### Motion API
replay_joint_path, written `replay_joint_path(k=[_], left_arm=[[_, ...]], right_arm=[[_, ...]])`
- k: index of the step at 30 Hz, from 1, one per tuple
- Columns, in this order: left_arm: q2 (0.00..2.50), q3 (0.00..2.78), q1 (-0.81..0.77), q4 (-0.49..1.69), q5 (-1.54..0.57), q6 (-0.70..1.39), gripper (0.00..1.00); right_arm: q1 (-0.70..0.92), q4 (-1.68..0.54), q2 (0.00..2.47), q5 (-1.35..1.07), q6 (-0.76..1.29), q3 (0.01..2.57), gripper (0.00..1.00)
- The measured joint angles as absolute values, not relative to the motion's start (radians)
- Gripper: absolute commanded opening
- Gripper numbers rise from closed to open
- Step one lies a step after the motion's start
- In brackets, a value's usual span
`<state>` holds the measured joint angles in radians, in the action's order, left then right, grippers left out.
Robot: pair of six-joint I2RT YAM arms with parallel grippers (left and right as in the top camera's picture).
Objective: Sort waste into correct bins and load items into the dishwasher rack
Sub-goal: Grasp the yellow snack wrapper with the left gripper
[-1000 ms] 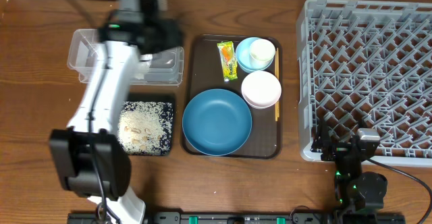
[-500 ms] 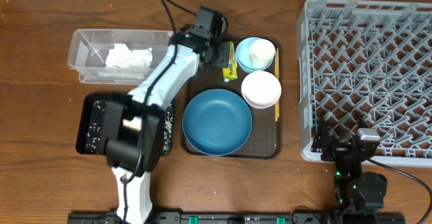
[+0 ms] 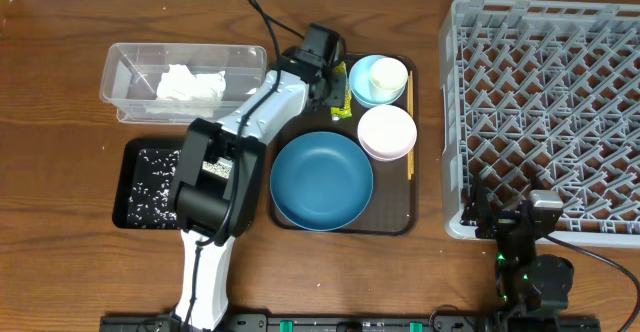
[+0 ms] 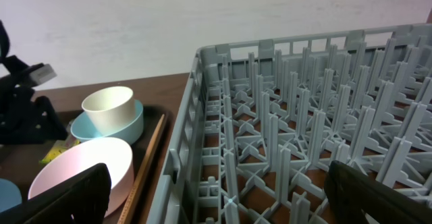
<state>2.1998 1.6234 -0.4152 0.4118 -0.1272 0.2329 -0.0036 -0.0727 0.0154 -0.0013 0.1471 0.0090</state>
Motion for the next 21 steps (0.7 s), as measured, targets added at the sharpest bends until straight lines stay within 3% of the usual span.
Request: replay_joint_path(k=[4, 10, 15, 21], left_arm=[[2.228, 1.623, -0.429, 0.394, -0.128, 0.237, 0.53], [2.239, 1.624, -0.429, 0.389, -0.124, 0.243, 0.40], [2.239, 1.624, -0.428, 0.404, -0.120, 0.249, 0.08], [2.230, 1.624, -0.428, 0.459, -0.111, 0.258, 0.07]], right_arm=[[-0.004, -0.073, 0.015, -0.001, 0.147, 0.009, 0.99], [-0.004, -0.073, 0.015, -0.001, 0.147, 0.009, 0.99], [-0.004, -0.073, 0.015, -0.001, 0.147, 0.009, 0.99], [-0.004, -0.072, 0.015, -0.001, 0.147, 0.009, 0.99]])
